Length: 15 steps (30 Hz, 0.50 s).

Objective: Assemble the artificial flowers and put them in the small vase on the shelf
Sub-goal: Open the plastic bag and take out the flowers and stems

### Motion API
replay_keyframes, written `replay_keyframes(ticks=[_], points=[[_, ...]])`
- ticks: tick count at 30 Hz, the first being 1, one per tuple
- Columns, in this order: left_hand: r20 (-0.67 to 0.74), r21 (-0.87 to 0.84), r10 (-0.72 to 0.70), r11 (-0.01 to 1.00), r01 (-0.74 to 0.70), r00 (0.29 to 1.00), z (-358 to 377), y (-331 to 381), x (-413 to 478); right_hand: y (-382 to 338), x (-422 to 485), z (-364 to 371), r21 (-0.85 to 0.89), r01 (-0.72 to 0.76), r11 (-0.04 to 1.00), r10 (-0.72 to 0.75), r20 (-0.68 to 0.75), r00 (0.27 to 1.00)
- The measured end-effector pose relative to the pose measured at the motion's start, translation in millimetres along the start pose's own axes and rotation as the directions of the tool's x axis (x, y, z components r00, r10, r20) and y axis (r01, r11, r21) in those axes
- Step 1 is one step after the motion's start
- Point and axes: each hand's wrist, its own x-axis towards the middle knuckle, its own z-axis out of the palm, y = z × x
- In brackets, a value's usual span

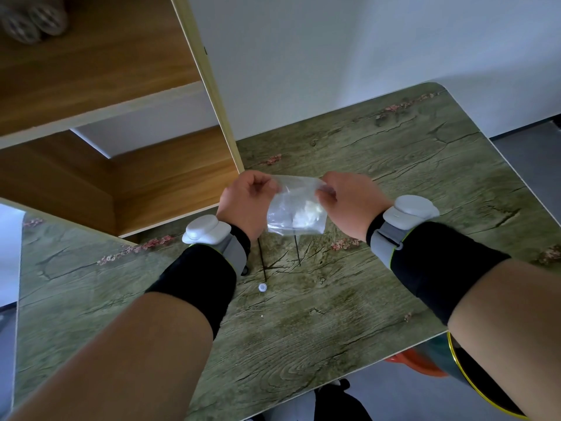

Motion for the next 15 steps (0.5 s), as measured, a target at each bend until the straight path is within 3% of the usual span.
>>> replay_keyframes(ticks=[7,15], points=[[-0.020,0.002,0.012,1.000,-0.012,1.000,-2.6,7.3,-1.7,-2.1,-2.4,-1.9,0.141,-0.037,0.989,0.037,0.001,0.999],[-0.046,-0.067,-0.023,0.998,0.020,0.999,-5.0,5.1,-0.7,0.3,-6.2,4.7,0.051,-0.016,0.999,0.016,0.006,1.000]])
